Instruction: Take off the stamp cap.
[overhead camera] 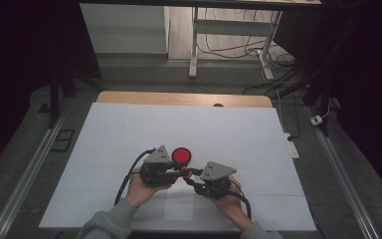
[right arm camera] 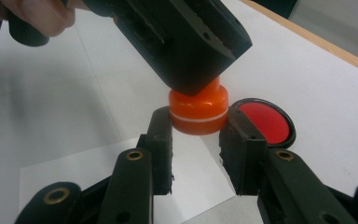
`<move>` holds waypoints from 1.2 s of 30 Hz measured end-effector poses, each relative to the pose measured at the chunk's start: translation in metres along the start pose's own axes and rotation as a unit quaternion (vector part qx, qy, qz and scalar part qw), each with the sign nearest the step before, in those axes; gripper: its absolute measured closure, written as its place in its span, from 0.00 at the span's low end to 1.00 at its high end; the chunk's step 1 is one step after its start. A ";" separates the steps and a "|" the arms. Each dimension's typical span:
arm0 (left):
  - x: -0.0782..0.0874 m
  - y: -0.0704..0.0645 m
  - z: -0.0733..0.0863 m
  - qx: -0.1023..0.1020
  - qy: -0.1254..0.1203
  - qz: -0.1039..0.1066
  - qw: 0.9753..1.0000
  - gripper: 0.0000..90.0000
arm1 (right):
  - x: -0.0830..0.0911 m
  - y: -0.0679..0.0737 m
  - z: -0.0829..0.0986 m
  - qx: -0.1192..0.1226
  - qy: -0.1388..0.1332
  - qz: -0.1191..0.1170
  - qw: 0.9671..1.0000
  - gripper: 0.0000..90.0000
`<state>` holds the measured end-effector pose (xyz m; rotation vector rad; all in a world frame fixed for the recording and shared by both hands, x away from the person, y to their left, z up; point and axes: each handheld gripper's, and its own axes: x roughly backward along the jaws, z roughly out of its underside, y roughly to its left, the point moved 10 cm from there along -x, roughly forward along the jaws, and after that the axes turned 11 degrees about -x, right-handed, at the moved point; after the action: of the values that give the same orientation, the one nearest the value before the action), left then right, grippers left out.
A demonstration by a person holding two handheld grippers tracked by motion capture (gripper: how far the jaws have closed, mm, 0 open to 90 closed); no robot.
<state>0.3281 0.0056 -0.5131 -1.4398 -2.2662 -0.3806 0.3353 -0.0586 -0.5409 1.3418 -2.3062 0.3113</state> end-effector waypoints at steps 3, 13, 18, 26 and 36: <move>0.001 0.000 -0.001 0.001 -0.005 -0.003 1.000 0.81 | 0.000 0.000 -0.001 -0.011 -0.007 -0.004 1.000 0.72; 0.001 0.000 0.000 0.002 -0.008 0.001 1.000 0.81 | 0.000 0.000 0.000 -0.015 -0.010 -0.011 1.000 0.73; 0.002 0.000 0.000 0.006 -0.009 0.006 1.000 0.81 | 0.002 -0.001 0.001 -0.010 -0.006 -0.009 1.000 0.73; 0.020 0.014 -0.003 0.022 -0.035 -0.008 0.999 0.81 | -0.006 0.004 0.009 0.004 0.010 -0.016 1.000 0.73; 0.016 0.012 -0.002 0.023 -0.028 0.001 0.999 0.81 | -0.001 -0.002 0.007 -0.013 -0.002 -0.013 1.000 0.72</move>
<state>0.3330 0.0224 -0.5032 -1.4471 -2.3012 -0.2875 0.3355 -0.0613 -0.5477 1.3594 -2.2873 0.2688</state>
